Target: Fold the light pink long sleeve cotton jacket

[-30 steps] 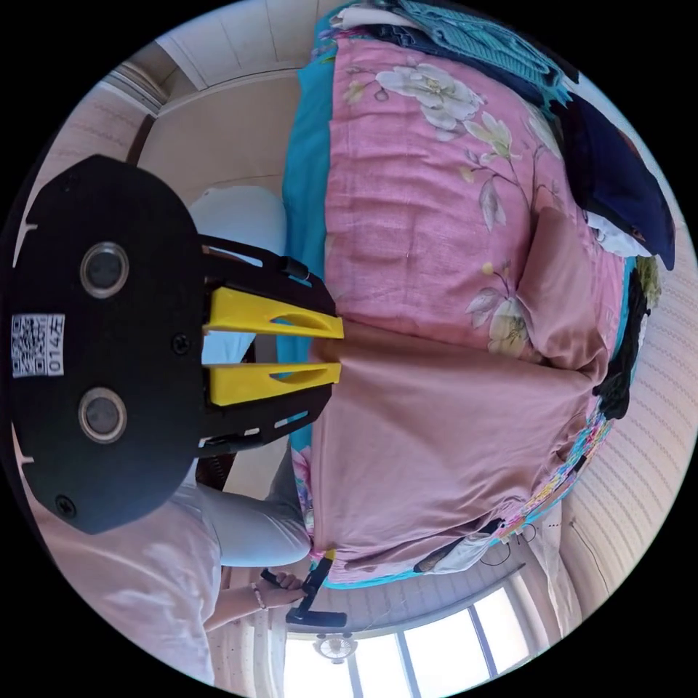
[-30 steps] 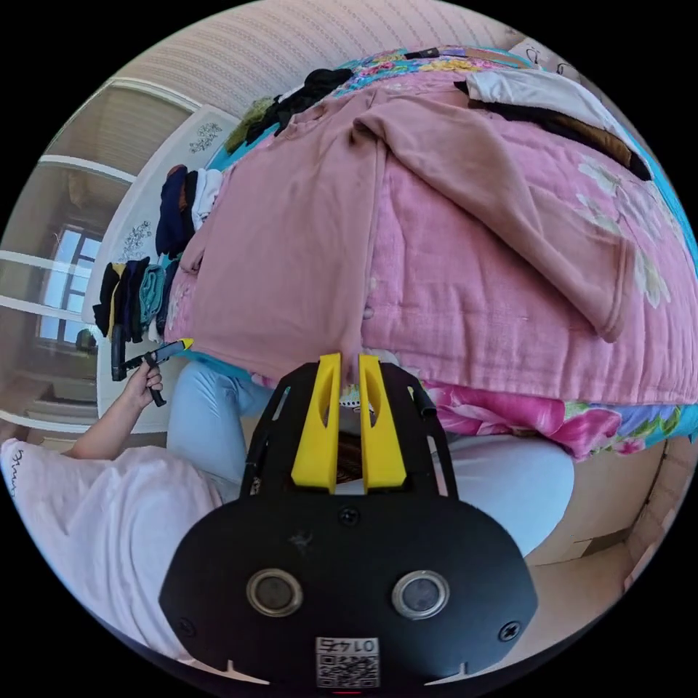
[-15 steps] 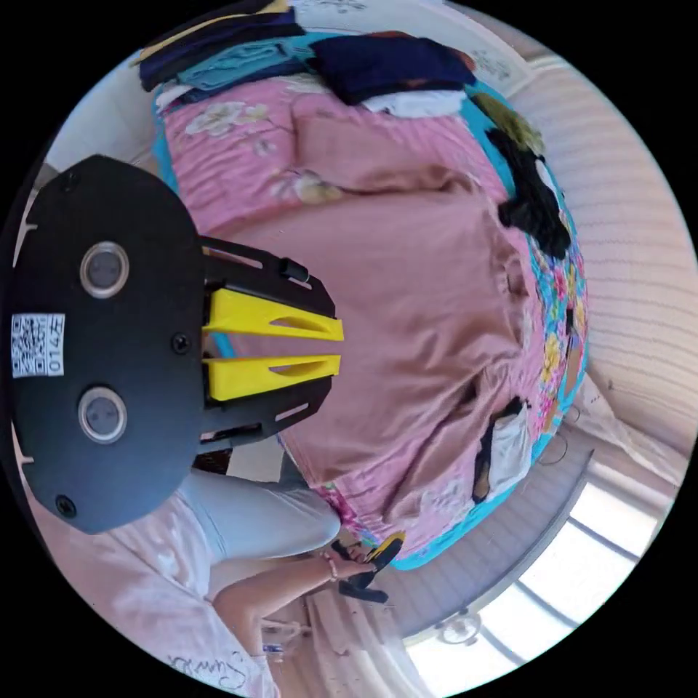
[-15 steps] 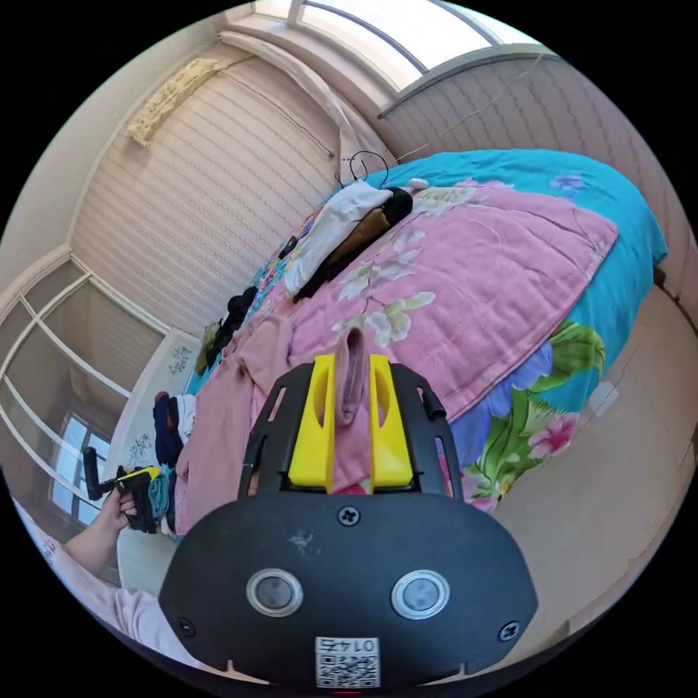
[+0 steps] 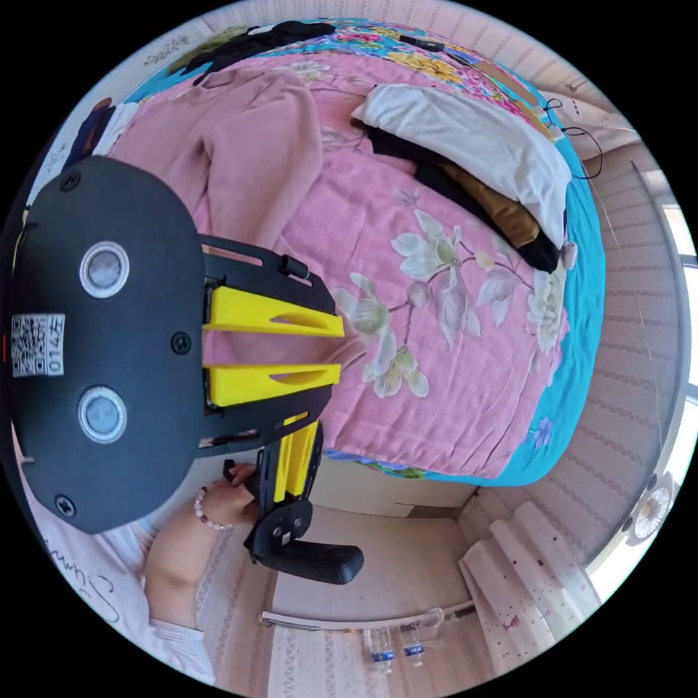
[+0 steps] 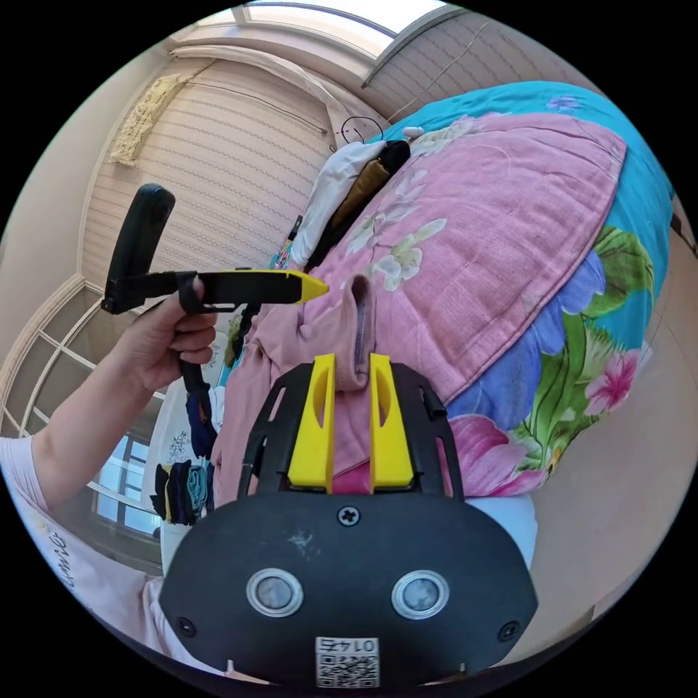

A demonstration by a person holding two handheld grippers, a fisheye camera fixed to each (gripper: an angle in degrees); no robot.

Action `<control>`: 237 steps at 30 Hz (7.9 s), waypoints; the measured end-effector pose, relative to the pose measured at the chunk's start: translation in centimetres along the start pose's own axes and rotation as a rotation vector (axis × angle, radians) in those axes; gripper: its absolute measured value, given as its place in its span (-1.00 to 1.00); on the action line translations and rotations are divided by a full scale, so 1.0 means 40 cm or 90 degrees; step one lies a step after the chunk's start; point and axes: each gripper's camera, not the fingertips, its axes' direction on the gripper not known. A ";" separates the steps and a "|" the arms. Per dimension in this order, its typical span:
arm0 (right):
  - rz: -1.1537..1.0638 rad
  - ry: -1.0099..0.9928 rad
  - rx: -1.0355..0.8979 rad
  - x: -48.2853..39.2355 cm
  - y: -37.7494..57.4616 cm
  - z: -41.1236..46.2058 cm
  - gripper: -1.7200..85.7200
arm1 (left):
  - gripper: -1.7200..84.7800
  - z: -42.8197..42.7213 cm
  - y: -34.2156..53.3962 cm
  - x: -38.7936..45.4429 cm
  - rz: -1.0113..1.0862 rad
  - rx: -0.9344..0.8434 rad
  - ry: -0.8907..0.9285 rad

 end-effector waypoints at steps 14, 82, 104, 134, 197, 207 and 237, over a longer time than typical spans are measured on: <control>-0.032 -0.045 0.006 0.064 0.027 0.040 -0.86 | -0.88 0.161 -0.218 0.229 0.144 -0.040 -0.138; -0.499 -0.112 -0.226 -1.322 0.258 0.011 -0.81 | -0.81 -1.134 2.361 -0.155 -0.760 0.561 -0.032; -0.478 -0.022 -0.520 -2.097 0.406 0.902 -0.72 | -0.82 -1.354 2.565 -0.906 -0.763 0.432 0.020; -0.666 0.062 -0.618 -2.566 0.148 0.929 -0.85 | -0.75 -1.562 2.930 -0.921 -0.846 0.402 0.042; -0.591 0.445 -0.214 -1.459 0.347 0.052 -0.72 | -0.97 -1.096 2.190 -0.073 -0.471 0.491 -0.104; -0.347 0.318 0.051 -1.093 0.362 -0.154 -0.71 | -0.72 -1.062 1.691 0.184 -0.266 0.566 -0.238; 0.118 0.179 0.300 -0.243 0.200 -0.149 -0.79 | -0.71 -0.421 0.177 0.333 0.113 0.369 -0.022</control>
